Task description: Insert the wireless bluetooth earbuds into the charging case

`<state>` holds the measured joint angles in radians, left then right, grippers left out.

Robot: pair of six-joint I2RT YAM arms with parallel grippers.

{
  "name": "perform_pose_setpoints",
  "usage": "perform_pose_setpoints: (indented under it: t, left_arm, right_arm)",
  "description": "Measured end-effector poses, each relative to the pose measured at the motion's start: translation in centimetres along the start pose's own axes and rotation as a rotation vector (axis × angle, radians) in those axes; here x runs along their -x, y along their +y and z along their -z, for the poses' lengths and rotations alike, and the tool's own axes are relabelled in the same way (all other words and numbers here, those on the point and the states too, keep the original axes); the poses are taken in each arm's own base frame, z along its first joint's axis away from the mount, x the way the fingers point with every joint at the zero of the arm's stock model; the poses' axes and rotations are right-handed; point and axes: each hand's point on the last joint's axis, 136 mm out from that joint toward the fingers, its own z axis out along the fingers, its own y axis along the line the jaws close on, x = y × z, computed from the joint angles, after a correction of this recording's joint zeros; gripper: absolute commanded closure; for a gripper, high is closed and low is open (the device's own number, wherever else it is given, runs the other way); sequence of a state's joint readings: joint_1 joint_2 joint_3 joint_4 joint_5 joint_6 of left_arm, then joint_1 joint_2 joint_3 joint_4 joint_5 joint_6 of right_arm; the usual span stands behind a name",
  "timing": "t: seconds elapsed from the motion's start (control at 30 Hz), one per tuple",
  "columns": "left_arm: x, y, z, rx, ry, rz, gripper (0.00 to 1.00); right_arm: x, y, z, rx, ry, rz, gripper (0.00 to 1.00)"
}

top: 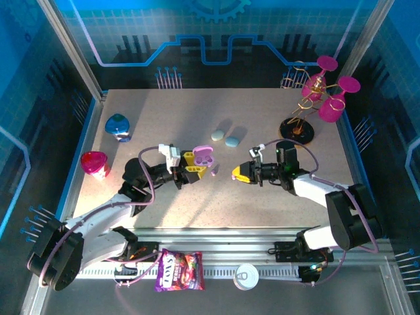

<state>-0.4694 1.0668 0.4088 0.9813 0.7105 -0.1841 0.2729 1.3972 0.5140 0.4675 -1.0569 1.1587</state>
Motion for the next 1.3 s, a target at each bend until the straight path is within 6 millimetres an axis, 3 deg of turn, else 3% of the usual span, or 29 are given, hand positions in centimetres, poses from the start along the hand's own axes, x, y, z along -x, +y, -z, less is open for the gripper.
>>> perform_pose_setpoints:
  t: [0.4,0.73,1.3]
  left_arm:
    - [0.0,-0.1,0.0,-0.002,0.0,0.001,0.7]
    - [-0.1,-0.1,-0.1,-0.005,0.005,0.003,0.7]
    - [-0.2,-0.3,0.0,-0.003,0.015,0.005,0.7]
  right_arm:
    - [0.2,2.4,0.1,0.112,0.001,0.084,0.85]
    - [0.4,0.9,-1.0,0.184,0.061,0.003,0.84]
    - [-1.0,0.6,-3.5,0.16,0.15,0.047,0.83]
